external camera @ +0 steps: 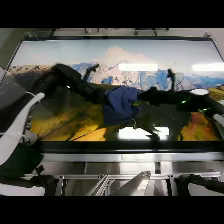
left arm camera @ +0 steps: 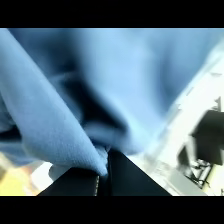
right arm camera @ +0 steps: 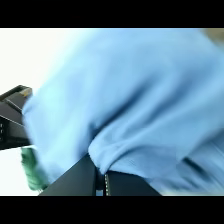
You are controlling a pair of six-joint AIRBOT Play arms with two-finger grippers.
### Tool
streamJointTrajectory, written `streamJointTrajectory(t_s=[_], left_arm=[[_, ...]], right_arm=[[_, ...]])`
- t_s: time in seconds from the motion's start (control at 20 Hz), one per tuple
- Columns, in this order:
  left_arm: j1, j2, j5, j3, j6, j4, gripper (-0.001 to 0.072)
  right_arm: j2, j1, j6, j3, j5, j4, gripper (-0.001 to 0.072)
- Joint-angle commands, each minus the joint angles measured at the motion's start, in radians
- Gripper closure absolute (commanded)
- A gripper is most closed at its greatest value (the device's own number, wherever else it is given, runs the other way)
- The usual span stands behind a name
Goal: Fold the shirts.
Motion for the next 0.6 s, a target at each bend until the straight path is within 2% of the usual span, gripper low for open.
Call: streamJointTrajectory(t_s=[0.0,0.05,0.15,0.3,0.4,0.55], left_arm=[[0.06,0.214,0.195,0.172,-0.001,-0.04,0.069],[0.085,0.297,0.216,0.235,-0.003,-0.041,0.0691],[0.134,0.436,0.178,0.356,-0.015,-0.04,0.0688],[0.209,0.573,0.095,0.512,-0.017,-0.04,0.0687],[0.247,0.573,0.082,0.574,-0.009,-0.037,0.0687],[0.286,0.451,0.077,0.583,-0.008,-0.039,0.0686]], right_arm=[[0.314,-0.091,-0.016,0.047,0.104,0.066,0.0691],[0.443,-0.133,-0.016,0.056,0.1,0.086,0.0691],[0.671,-0.223,-0.016,0.095,0.066,0.094,0.0691],[0.887,-0.301,-0.016,0.149,-0.017,0.09,0.0691],[0.91,-0.297,-0.017,0.158,-0.107,0.056,0.0691],[0.739,-0.259,-0.022,0.158,-0.132,0.042,0.069]])
